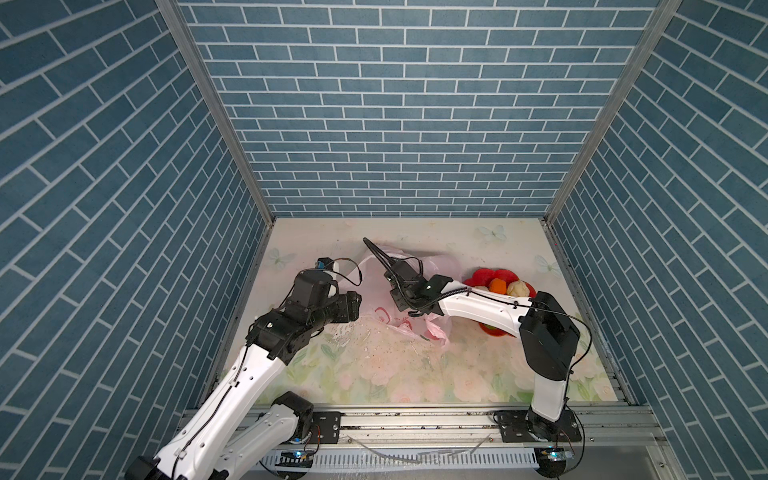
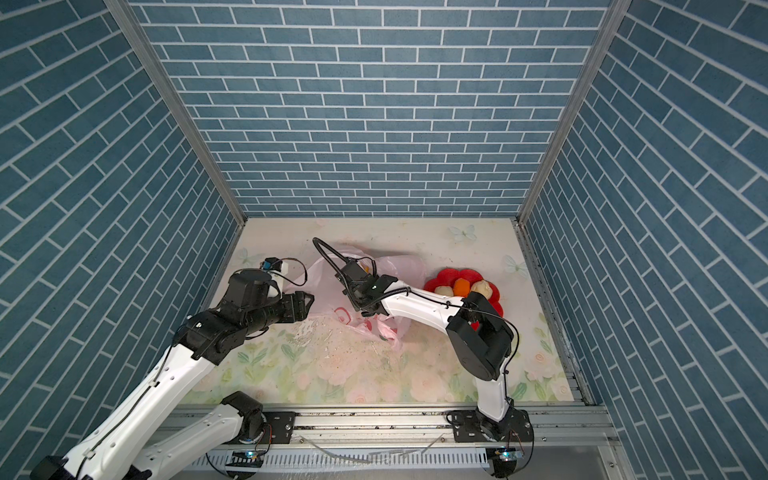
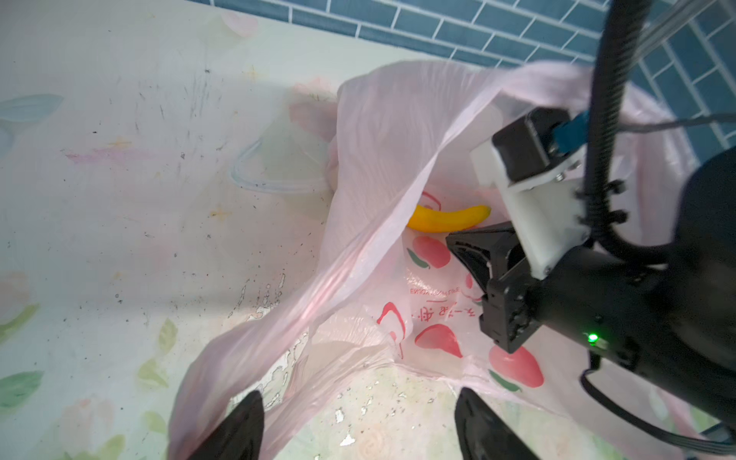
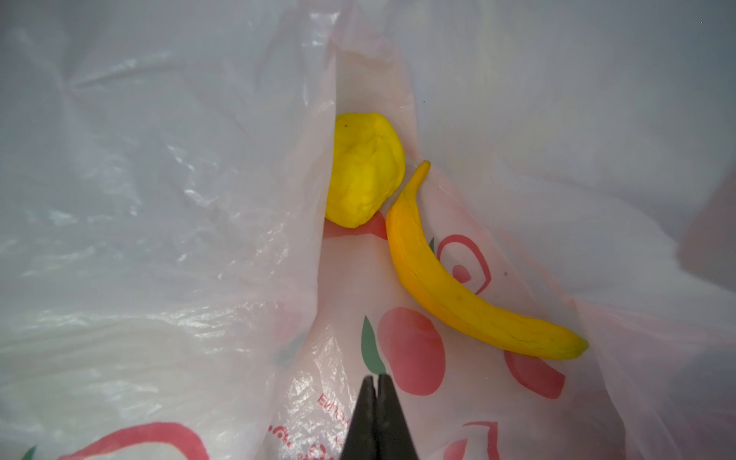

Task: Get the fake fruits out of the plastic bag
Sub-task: 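Lower the right gripper above the yellow banana while the left holds the bag open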

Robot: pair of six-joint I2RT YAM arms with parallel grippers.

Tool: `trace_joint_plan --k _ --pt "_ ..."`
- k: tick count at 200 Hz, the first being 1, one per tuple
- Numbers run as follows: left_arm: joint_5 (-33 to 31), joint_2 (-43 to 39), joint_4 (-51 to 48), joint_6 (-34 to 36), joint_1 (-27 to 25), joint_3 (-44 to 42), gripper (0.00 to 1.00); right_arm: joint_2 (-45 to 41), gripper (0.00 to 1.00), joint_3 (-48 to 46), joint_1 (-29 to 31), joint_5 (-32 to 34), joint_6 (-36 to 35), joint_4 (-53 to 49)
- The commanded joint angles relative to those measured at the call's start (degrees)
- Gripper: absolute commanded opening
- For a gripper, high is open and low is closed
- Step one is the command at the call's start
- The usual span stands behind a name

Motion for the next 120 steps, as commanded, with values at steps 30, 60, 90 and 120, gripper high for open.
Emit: trace_joint_plan --k 30,60,90,120 --pt "-0.16 -5.2 -5.25 0.57 0.13 4.28 0.93 -1.88 0.0 0.49 -1.4 -0.42 2.0 -0.17" --pt "-1.8 -3.25 -7.34 3.43 0.12 4.9 0.98 -2.01 0.0 0.8 -1.58 -0.68 1.82 -0.2" --pt "-0.11 0.85 -1.93 4.5 0.12 2.55 0.98 -2.35 0.0 0.71 -1.64 -0.77 1.89 -0.13" --pt "2.65 6.33 4.04 4.02 0.13 0.0 0.88 -2.63 0.0 0.55 -1.78 -0.77 1.82 0.22"
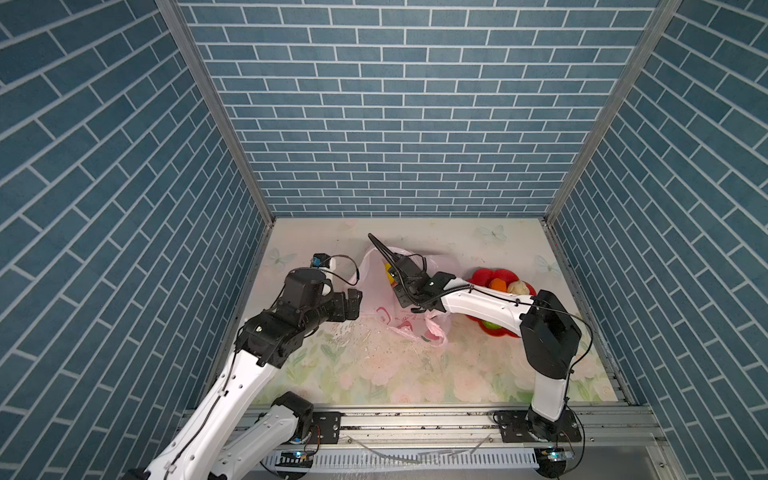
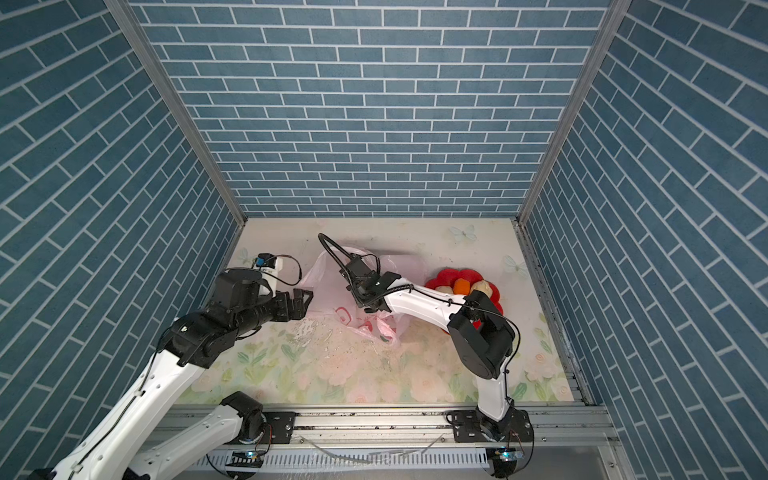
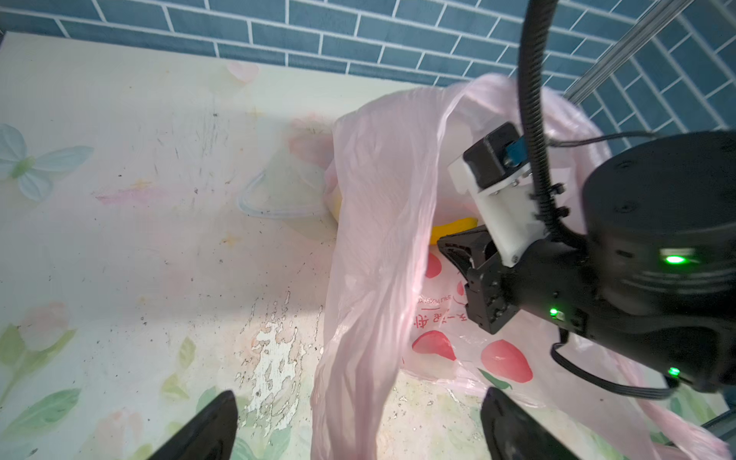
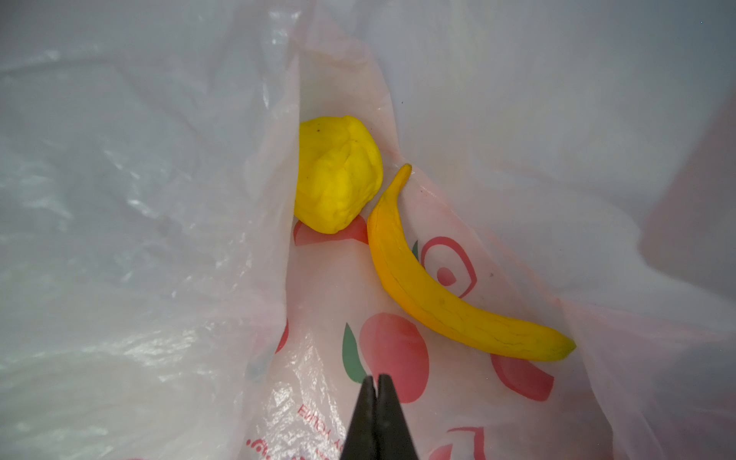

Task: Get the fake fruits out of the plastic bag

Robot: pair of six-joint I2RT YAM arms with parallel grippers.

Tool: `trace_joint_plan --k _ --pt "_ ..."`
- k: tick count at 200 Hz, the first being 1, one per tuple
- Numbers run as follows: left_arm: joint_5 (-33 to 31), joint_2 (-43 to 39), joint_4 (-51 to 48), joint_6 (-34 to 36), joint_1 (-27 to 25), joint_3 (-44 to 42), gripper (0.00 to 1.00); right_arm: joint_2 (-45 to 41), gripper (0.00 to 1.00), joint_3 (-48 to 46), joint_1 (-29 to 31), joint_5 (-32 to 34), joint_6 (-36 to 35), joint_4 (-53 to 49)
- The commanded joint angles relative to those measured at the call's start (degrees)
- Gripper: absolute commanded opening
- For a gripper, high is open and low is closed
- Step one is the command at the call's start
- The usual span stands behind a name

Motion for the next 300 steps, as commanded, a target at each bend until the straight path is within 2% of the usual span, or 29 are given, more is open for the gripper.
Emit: trace_joint_plan --k 1,23,37,52,75,129,159,231,269,300 --pt "2.45 3.35 5.25 0.76 0.09 -2.36 0.87 -2.47 0.0 0.55 -0.44 -0.27 1.82 0.11" --pt "3.98 4.35 8.26 -0.44 0.1 -3.14 0.56 -1.91 0.0 1.0 -0.83 -0.52 1.82 0.11" --pt "4.12 3.87 9.04 -0.86 0.07 -2.85 0.41 -1.22 0.0 1.43 -1.22 -0.86 1.73 0.33" --pt "4.07 3.37 9.18 -1.04 0.13 -2.4 0.32 -0.18 0.01 2.01 -1.76 -1.56 1.65 0.66" --pt "4.63 3.03 9.1 -1.1 0.09 -1.91 0.24 1.62 0.05 3.06 -2.92 -2.91 1.01 1.45" --pt "6.14 1.93 7.49 -1.11 0.05 -1.48 0.2 5.75 0.26 7.32 -5.36 -10.45 -5.06 1.2" --pt "6.32 2.5 7.13 -0.9 0.13 -1.38 0.19 8.59 0.35 11.34 -6.23 -13.55 -8.58 -2.52" --pt "7.05 3.85 9.86 -1.62 0.03 -2.17 0.16 14.6 0.41 17.36 -7.78 -15.28 -11.77 -7.1" --pt "8.75 6.61 13.4 -2.11 0.05 -3.21 0.21 15.72 0.46 17.68 -8.42 -15.23 -13.09 -7.23" --pt "10.22 9.07 15.73 -2.86 0.04 -3.87 0.2 16.68 0.48 17.86 -9.24 -15.86 -13.12 -7.76"
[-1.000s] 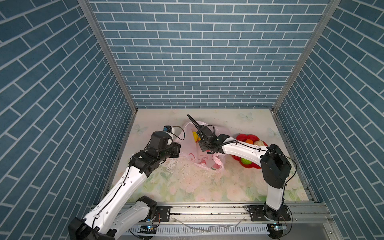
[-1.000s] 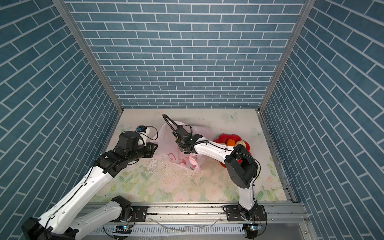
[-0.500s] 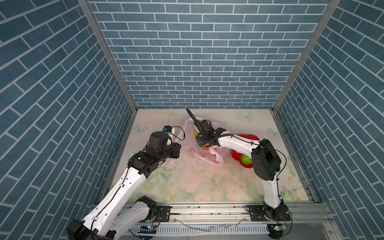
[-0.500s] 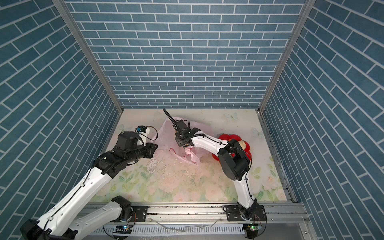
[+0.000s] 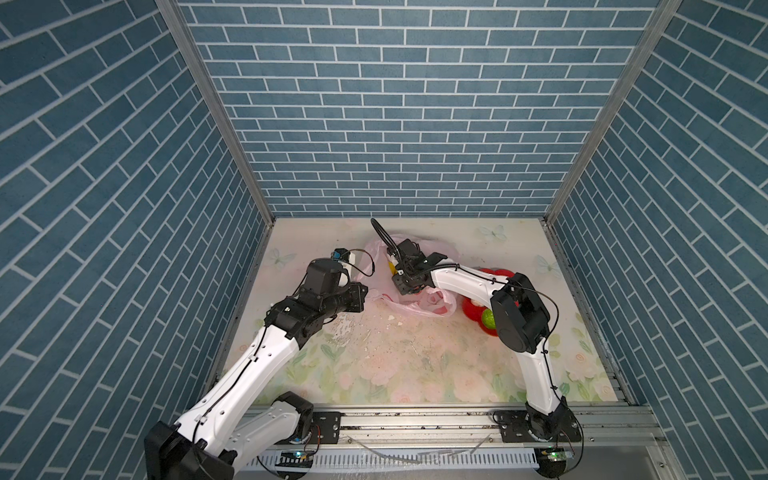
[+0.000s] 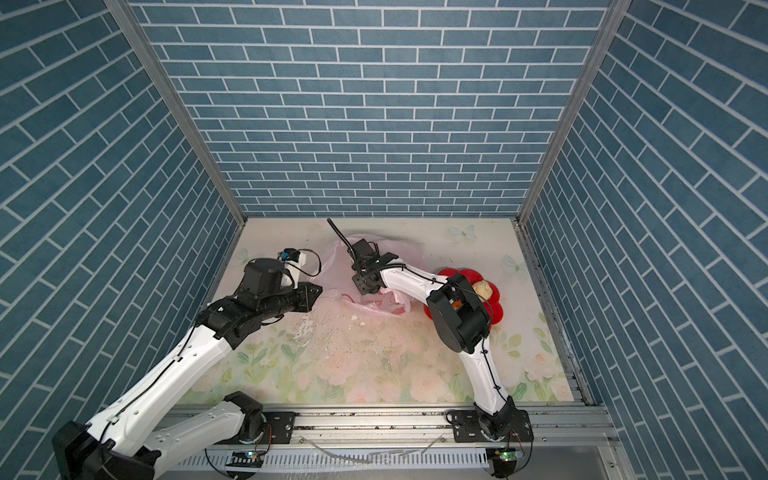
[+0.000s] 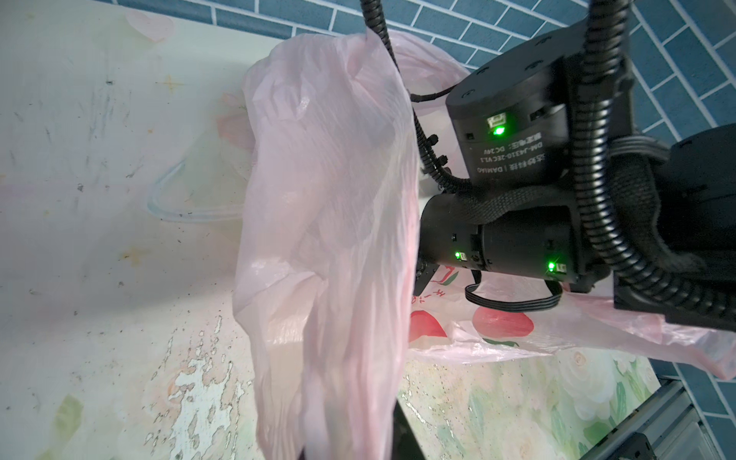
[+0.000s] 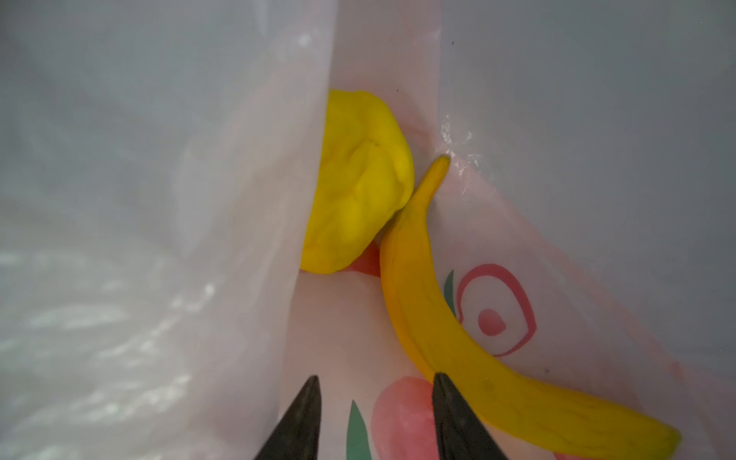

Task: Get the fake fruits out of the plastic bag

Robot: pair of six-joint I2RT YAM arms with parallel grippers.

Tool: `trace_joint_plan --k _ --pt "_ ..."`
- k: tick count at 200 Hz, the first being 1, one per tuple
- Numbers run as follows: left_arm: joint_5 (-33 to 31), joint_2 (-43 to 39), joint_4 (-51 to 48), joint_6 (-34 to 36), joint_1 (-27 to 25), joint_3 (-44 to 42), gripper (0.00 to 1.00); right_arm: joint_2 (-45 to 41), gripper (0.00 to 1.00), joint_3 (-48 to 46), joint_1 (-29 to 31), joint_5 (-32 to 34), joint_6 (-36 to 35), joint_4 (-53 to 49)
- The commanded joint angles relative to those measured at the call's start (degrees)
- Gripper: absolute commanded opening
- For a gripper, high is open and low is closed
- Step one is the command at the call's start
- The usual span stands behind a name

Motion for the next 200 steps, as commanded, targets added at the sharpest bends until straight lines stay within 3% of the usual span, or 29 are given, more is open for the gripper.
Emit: trace_joint_plan --k 1,61,96,126,156,200 --pt "1.86 1.52 2.92 -0.65 0.04 -0.86 0.2 1.62 0.48 2.7 -0.95 -1.11 -1.84 -2.03" --pt "2.23 2.57 3.38 -1.38 -2.23 -4.09 0.18 4.29 0.5 2.64 -2.22 -2.97 -1.94 -1.09" --pt "0.86 2.12 2.9 -1.73 -3.41 -5.33 0.18 5.23 0.46 3.28 -2.95 -4.9 -2.0 -1.21" --pt "0.14 1.86 2.64 -2.13 -3.75 -5.63 0.18 5.57 0.35 3.33 -3.34 -6.58 -2.42 -0.8" --pt "-0.72 1.81 2.09 -2.33 -4.26 -5.64 0.18 4.44 0.17 3.01 -3.32 -7.4 -2.89 -0.4" --pt "-2.65 1.43 1.8 -3.01 -5.18 -6.82 0.17 -0.76 0.05 -0.05 -3.02 -7.47 -3.13 0.7"
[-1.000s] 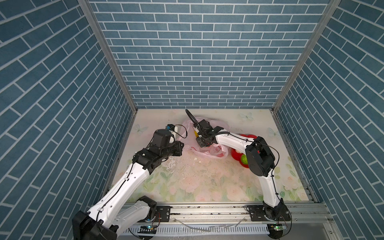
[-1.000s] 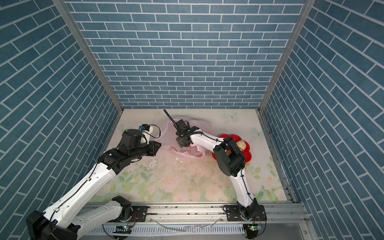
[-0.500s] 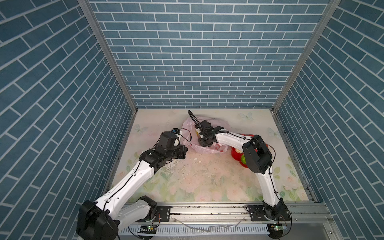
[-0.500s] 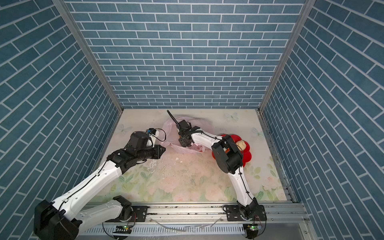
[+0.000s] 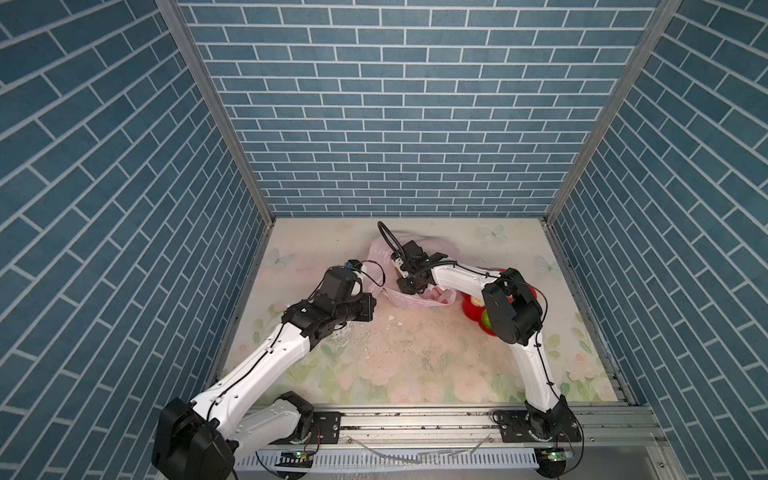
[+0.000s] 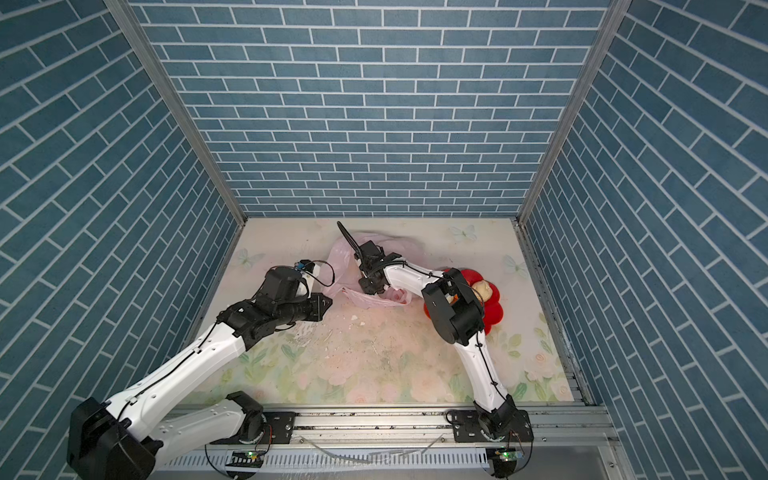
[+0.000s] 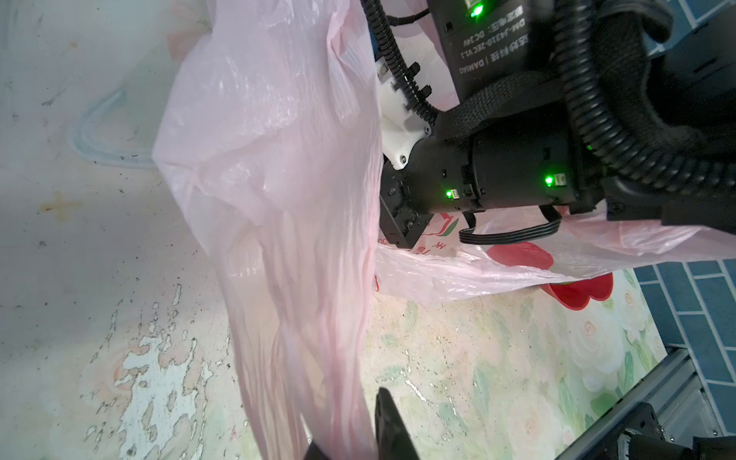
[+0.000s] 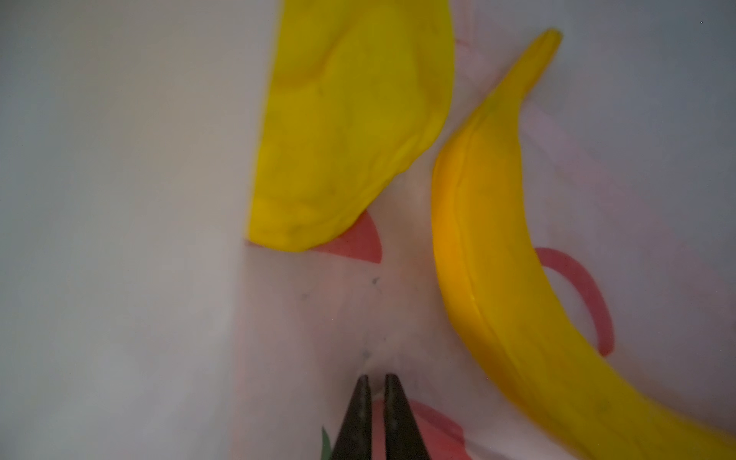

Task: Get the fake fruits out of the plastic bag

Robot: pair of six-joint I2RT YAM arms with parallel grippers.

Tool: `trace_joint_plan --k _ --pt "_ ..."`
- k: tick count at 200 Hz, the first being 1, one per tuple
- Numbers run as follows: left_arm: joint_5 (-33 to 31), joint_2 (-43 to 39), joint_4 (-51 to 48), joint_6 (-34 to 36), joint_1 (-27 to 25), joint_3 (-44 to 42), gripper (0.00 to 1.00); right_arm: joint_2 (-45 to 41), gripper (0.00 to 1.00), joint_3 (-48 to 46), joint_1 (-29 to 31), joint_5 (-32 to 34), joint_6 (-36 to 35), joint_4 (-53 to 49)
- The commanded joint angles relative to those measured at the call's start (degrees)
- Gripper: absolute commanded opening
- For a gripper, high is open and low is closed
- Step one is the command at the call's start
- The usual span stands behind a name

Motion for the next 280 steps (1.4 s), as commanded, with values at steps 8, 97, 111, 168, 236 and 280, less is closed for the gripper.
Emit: trace_joint_plan --k 8,97,111,168,236,280 --pt "-2.35 -1.26 -0.93 -0.89 -0.98 -1.95 0.17 -6.33 0.04 -1.83 0.36 -0.67 -0.84 1.13" --pt "-8.99 -4.09 -0.66 -3.14 -1.91 -5.94 0.17 -16.89 0.0 -11.07 4.26 1.86 0.44 4.32" --pt "-9.05 -4.24 -1.06 -2.95 -1.9 -5.53 0.17 -17.39 0.0 -11.43 4.46 2.05 0.34 4.34" --pt "-7.24 -9.66 -5.39 -3.6 -2.59 -7.35 0.16 -12.78 0.19 -8.76 4.37 6.6 -2.56 4.83" --pt "-5.87 -16.33 -11.83 -4.28 -3.08 -10.16 0.15 -2.95 0.54 0.35 4.12 12.98 -9.61 6.22" --pt "-5.2 -17.23 -13.79 -3.97 -3.07 -9.47 0.15 0.49 0.58 4.1 3.46 14.01 -11.49 6.12"
